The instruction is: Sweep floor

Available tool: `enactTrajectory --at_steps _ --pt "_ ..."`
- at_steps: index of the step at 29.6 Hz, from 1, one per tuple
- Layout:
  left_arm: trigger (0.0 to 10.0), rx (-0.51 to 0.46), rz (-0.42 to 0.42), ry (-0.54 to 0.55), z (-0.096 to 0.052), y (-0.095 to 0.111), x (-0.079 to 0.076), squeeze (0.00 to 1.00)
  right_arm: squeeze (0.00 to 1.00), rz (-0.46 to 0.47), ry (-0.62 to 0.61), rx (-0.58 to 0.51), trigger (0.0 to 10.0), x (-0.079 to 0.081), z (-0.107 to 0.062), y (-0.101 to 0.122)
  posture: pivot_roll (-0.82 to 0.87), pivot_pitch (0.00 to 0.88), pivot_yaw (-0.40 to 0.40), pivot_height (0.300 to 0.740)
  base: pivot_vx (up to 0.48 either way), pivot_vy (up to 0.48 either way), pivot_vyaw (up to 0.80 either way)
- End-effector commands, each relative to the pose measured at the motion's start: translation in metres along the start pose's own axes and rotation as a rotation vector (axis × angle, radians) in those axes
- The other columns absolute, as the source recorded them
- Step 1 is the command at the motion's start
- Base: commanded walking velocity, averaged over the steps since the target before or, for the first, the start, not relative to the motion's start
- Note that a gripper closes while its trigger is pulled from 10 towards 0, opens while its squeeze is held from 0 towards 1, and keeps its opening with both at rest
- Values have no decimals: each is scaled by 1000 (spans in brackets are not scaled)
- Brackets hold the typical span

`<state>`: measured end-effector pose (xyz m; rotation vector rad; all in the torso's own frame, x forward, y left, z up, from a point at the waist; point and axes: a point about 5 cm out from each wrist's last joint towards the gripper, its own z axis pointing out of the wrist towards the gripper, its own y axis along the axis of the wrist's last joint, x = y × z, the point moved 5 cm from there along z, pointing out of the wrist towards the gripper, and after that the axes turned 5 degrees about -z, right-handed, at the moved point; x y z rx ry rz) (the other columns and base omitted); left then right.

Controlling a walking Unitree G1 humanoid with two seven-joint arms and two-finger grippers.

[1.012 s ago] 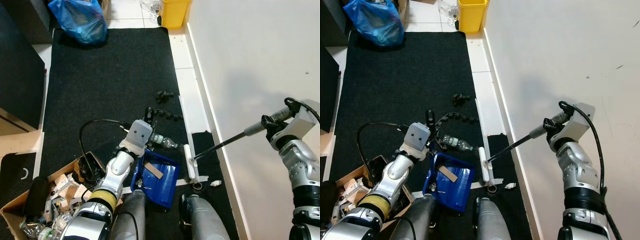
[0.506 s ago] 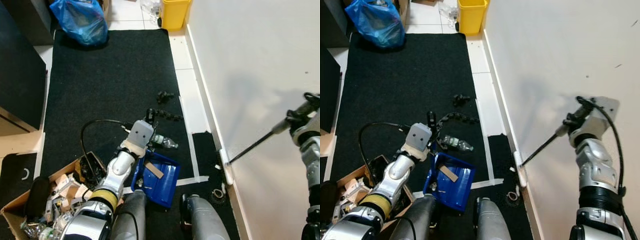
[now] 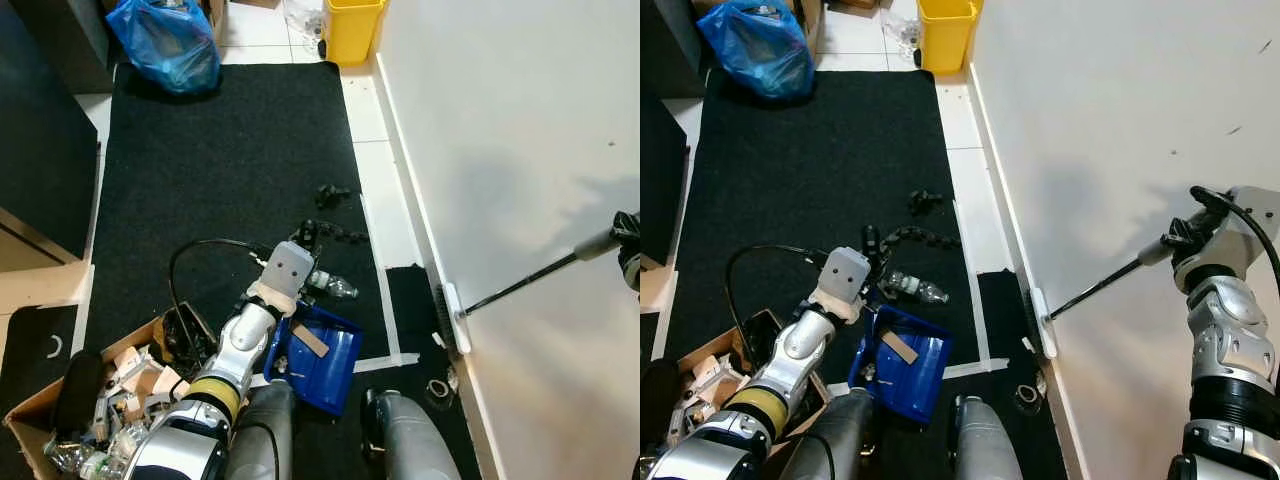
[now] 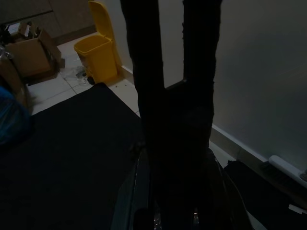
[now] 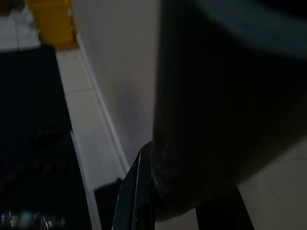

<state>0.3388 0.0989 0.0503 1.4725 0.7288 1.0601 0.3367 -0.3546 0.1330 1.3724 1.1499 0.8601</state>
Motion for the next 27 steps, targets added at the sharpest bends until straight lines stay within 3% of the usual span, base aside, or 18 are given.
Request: enactTrajectory --at_steps 1,9,17,24,27 --pt "10000 -7 5 -27 1 0 -10 0 0 -108 -37 34 10000 -17 -5 1 -16 193 -107 740 0 0 0" --pt "10000 -10 3 -32 1 0 -12 0 0 -145 22 118 10000 -6 -10 -16 -15 195 -111 740 0 0 0" --pt "10000 -18 2 -31 -1 1 -12 0 0 -135 15 272 10000 7 -27 -77 -9 213 -108 740 0 0 0" --pt "10000 -22 5 -35 -2 1 -10 0 0 -155 -21 230 10000 7 -34 -85 -10 226 -99 740 0 0 0" --pt "10000 -19 6 -40 -3 0 -11 0 0 -95 -8 235 10000 14 -40 -95 -12 230 -94 740 0 0 0"
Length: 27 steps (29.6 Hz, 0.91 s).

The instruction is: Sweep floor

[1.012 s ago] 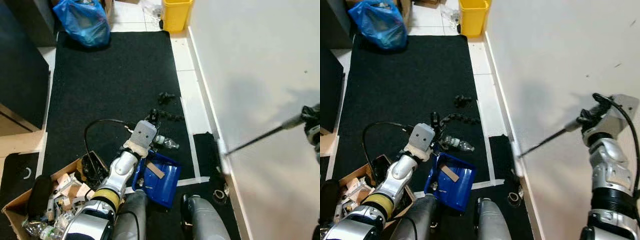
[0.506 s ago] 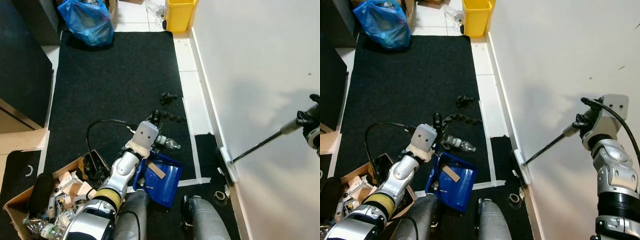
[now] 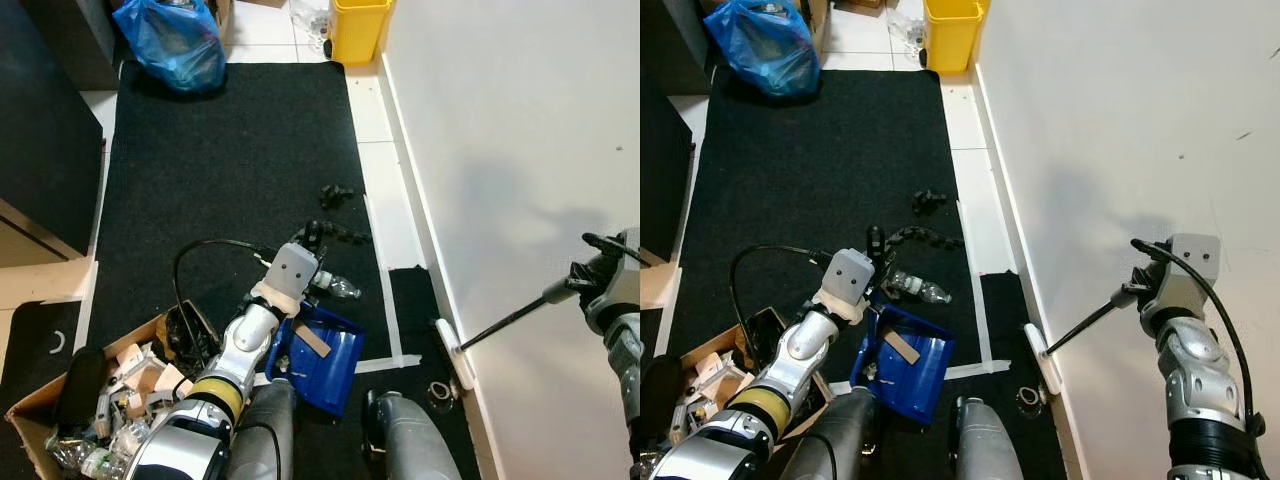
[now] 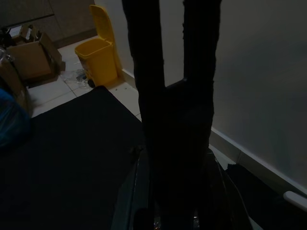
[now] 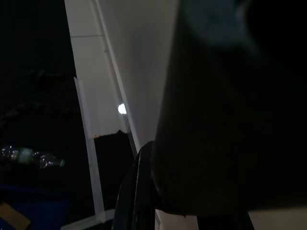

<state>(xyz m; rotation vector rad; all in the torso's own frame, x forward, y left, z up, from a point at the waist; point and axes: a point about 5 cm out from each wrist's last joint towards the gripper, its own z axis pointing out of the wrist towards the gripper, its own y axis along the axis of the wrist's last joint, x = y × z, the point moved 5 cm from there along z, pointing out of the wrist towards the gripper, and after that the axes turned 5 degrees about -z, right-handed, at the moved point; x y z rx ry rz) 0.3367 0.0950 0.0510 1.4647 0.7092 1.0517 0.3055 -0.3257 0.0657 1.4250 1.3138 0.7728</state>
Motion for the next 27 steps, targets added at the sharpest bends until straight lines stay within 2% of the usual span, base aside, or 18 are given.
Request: enactTrajectory --at_steps 1,2,3,4,5,6,7,9,11,13,18,23,27 --pt "10000 -3 7 -28 -3 -2 -7 0 0 9 -44 91 10000 -7 -9 -31 -12 230 -94 740 0 0 0" --pt "10000 -3 7 -28 -3 -2 -7 0 0 9 -44 91 10000 -7 -9 -31 -12 230 -94 740 0 0 0" --pt "10000 -2 7 -30 -3 -2 -8 0 0 79 -17 86 10000 1 -9 -33 -14 228 -92 740 0 0 0" --pt "10000 -2 7 -30 -3 -2 -8 0 0 79 -17 86 10000 1 -9 -33 -14 228 -92 740 0 0 0" --pt "10000 -2 7 -31 -2 -2 -8 0 0 128 2 81 10000 6 -9 -34 -14 228 -92 740 0 0 0" --pt "10000 -4 7 -33 -1 -1 -8 0 0 271 45 69 10000 17 -10 -35 -16 226 -90 740 0 0 0" --pt "10000 -5 6 -34 -1 0 -8 0 0 372 77 58 10000 25 -10 -34 -16 226 -90 740 0 0 0" --pt "10000 -5 6 -34 -1 0 -8 0 0 372 77 58 10000 25 -10 -34 -16 226 -90 740 0 0 0" --pt "10000 -8 7 -35 1 1 -8 0 0 568 122 36 10000 35 -12 -32 -17 225 -90 740 0 0 0" --pt "10000 -8 7 -34 1 1 -8 0 0 708 147 -2 10000 40 -12 -24 -21 224 -90 740 0 0 0" --pt "10000 -6 6 -38 2 1 -9 0 0 772 155 -42 10000 39 -10 -12 -22 218 -91 740 0 0 0" --pt "10000 -6 6 -40 2 1 -10 0 0 771 156 -55 10000 34 -8 -6 -26 209 -94 740 0 0 0" --pt "10000 -10 7 -40 4 3 -10 0 0 713 96 -92 10000 15 -4 5 -25 199 -96 740 0 0 0"
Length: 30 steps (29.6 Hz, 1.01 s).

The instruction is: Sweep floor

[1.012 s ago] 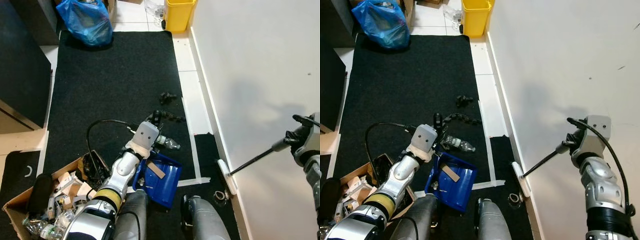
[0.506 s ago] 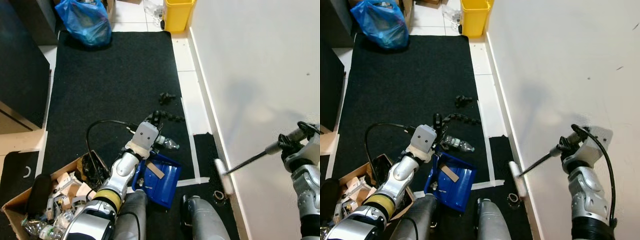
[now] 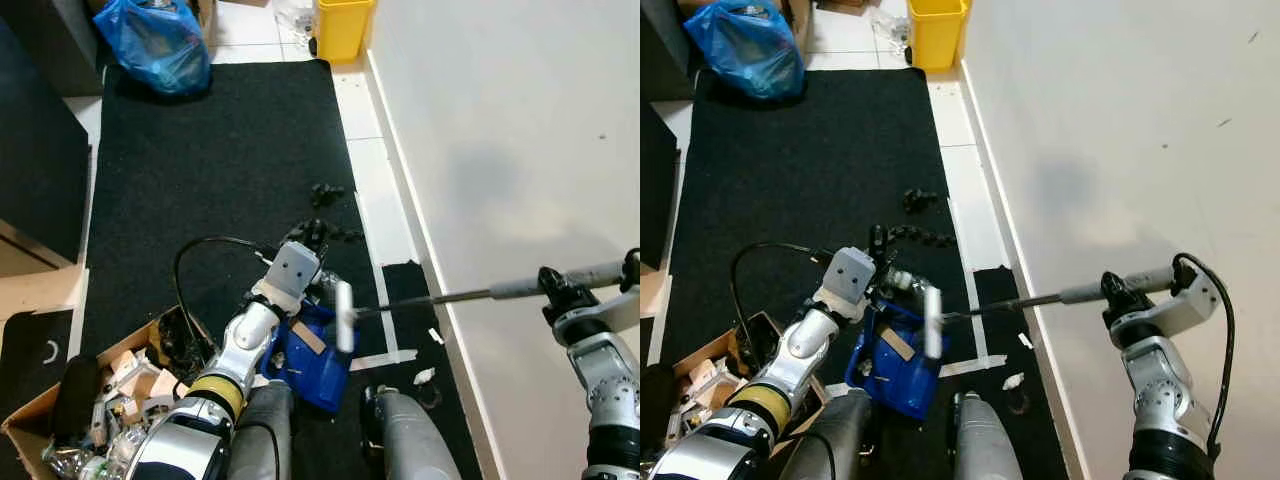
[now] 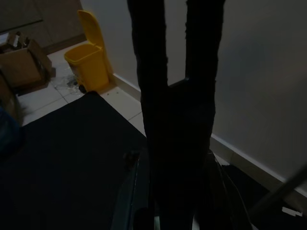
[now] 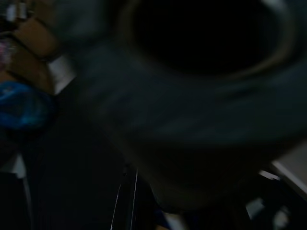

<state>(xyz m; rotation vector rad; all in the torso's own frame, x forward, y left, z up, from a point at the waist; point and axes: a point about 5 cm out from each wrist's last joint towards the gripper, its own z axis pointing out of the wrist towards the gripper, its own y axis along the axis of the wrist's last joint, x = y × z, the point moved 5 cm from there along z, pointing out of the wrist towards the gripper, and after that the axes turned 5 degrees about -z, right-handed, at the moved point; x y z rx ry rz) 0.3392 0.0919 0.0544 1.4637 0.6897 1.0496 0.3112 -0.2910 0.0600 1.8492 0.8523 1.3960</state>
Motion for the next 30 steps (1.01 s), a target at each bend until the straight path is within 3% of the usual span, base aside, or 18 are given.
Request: enactTrajectory --at_steps 1,10,11,12,16,22,24,28,30 --pt "10000 0 0 -28 1 -1 -9 0 0 -25 -44 -60 10000 -13 -4 20 -25 199 -96 740 0 0 0" --pt "10000 -1 -2 -21 1 0 -8 0 0 -157 -75 -150 10000 -15 -4 60 -26 210 -96 740 0 0 0" --pt "10000 1 -3 -26 1 -1 -10 0 0 -198 -78 -176 10000 -14 -4 68 -29 206 -94 740 0 0 0" --pt "10000 3 -5 -34 0 -2 -13 0 0 -299 -89 -215 10000 -12 -5 83 -29 206 -94 740 0 0 0" --pt "10000 1 -4 -39 2 -1 -14 0 0 -401 -121 -262 10000 -13 -6 97 -31 209 -94 740 0 0 0" --pt "10000 -1 -4 -37 2 -1 -13 0 0 -515 -147 -252 10000 -15 -6 99 -33 208 -95 740 0 0 0" --pt "10000 -3 -7 -34 2 0 -14 0 0 -660 -185 -145 10000 -25 -6 87 -33 208 -95 740 0 0 0" --pt "10000 -3 -8 -33 3 0 -14 0 0 -691 -193 -108 10000 -29 -6 83 -36 206 -101 740 0 0 0" --pt "10000 1 -11 -34 1 -2 -16 0 0 -751 -227 -45 10000 -38 -9 78 -39 205 -101 740 0 0 0"
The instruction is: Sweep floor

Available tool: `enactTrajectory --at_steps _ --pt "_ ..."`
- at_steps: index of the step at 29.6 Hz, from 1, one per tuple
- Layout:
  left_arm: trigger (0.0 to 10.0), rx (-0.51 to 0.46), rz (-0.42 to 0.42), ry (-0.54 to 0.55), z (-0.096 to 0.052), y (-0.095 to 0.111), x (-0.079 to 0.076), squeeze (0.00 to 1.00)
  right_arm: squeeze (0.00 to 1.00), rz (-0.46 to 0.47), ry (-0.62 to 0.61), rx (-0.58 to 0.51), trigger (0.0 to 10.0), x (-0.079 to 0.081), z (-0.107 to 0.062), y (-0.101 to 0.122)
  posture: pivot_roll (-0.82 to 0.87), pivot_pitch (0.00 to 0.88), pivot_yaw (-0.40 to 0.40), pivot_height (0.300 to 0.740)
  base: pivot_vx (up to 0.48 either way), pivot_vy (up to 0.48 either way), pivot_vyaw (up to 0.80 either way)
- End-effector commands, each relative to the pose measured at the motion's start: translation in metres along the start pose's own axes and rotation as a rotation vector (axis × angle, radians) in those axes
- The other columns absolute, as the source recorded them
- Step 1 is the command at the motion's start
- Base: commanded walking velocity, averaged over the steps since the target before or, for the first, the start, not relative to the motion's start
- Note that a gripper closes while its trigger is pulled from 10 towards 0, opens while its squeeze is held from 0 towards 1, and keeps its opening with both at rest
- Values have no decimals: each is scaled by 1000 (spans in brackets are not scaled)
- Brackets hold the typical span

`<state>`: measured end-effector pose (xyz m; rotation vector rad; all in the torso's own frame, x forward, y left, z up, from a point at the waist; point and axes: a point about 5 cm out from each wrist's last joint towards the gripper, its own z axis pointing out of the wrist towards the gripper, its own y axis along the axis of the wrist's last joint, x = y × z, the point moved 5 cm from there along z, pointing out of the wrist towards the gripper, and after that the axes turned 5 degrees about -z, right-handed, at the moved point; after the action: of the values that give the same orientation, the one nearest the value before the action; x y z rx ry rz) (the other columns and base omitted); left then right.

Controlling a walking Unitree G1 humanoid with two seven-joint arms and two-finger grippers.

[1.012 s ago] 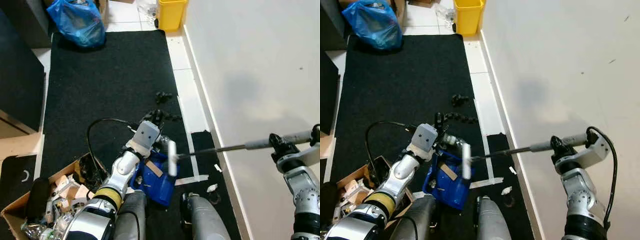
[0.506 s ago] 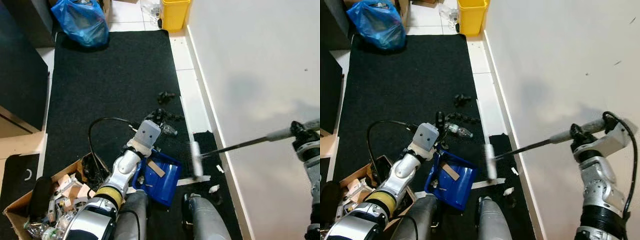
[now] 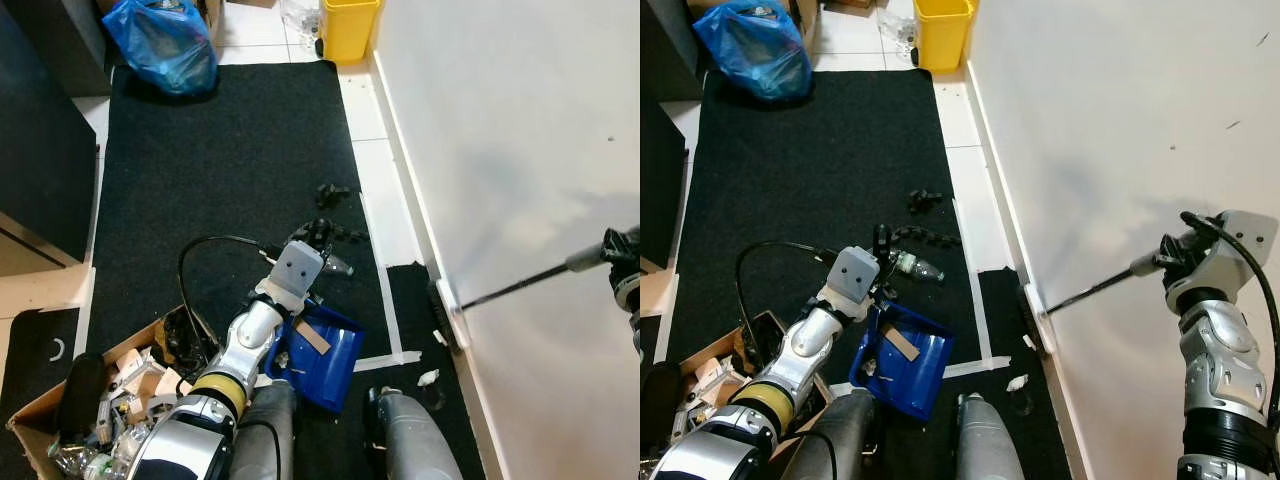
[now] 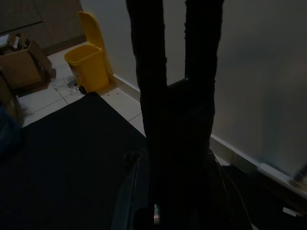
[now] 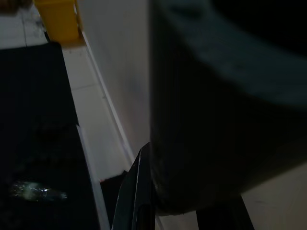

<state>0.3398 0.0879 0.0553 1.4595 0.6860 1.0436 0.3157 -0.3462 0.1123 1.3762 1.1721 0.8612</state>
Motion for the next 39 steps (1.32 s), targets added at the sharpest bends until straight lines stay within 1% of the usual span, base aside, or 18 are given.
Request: enactTrajectory --at_steps 1,6,10,14,17,18,22,23,25,26,27,28,31,33,34,36,37,39 --pt "10000 6 -7 -29 -1 -3 -13 0 0 -90 -68 67 10000 -20 -6 -11 -39 205 -101 740 0 0 0" --pt "10000 6 -9 -34 0 -3 -14 0 0 -143 -103 118 10000 -32 -10 -15 -44 206 -99 740 0 0 0" --pt "10000 4 -7 -35 1 -2 -13 0 0 -145 -106 143 10000 -33 -11 -16 -47 207 -99 740 0 0 0" --pt "10000 3 -5 -29 2 -1 -11 0 0 -144 -104 201 10000 -33 -16 -32 -47 207 -100 740 0 0 0" --pt "10000 3 -4 -26 2 -1 -10 0 0 -135 -93 251 10000 -28 -21 -52 -44 211 -101 740 0 0 0" --pt "10000 3 -4 -26 2 -1 -10 0 0 -135 -93 251 10000 -28 -21 -52 -44 211 -101 740 0 0 0" --pt "10000 3 -3 -22 2 -1 -8 0 0 -3 -61 316 10000 -5 -28 -87 -38 208 -95 740 0 0 0" --pt "10000 3 -3 -22 2 -1 -8 0 0 -3 -61 316 10000 -5 -28 -87 -38 208 -95 740 0 0 0" --pt "10000 3 -1 -21 2 -1 -6 0 0 65 -56 327 10000 6 -31 -97 -36 205 -91 740 0 0 0" --pt "10000 3 -1 -21 2 -1 -6 0 0 65 -56 327 10000 6 -31 -97 -36 205 -91 740 0 0 0" --pt "10000 4 1 -20 3 -1 -5 0 0 94 -51 329 10000 11 -32 -100 -34 202 -88 740 0 0 0" --pt "10000 1 5 -21 4 1 -4 0 0 158 -32 321 10000 24 -32 -104 -35 204 -84 740 0 0 0" --pt "10000 1 6 -20 4 1 -4 0 0 177 -28 316 10000 28 -33 -105 -36 204 -84 740 0 0 0" --pt "10000 1 6 -21 4 1 -4 0 0 219 -6 309 10000 39 -32 -106 -36 200 -83 740 0 0 0" --pt "10000 1 6 -21 4 1 -4 0 0 219 -6 309 10000 39 -32 -106 -36 200 -83 740 0 0 0" --pt "10000 -1 4 -23 6 2 -5 0 0 295 39 275 10000 55 -30 -103 -37 199 -84 740 0 0 0" --pt "10000 -1 4 -23 6 2 -5 0 0 295 39 275 10000 55 -30 -103 -37 199 -84 740 0 0 0" --pt "10000 -4 4 -24 7 3 -6 0 0 406 93 249 10000 71 -28 -100 -39 195 -87 740 0 0 0"
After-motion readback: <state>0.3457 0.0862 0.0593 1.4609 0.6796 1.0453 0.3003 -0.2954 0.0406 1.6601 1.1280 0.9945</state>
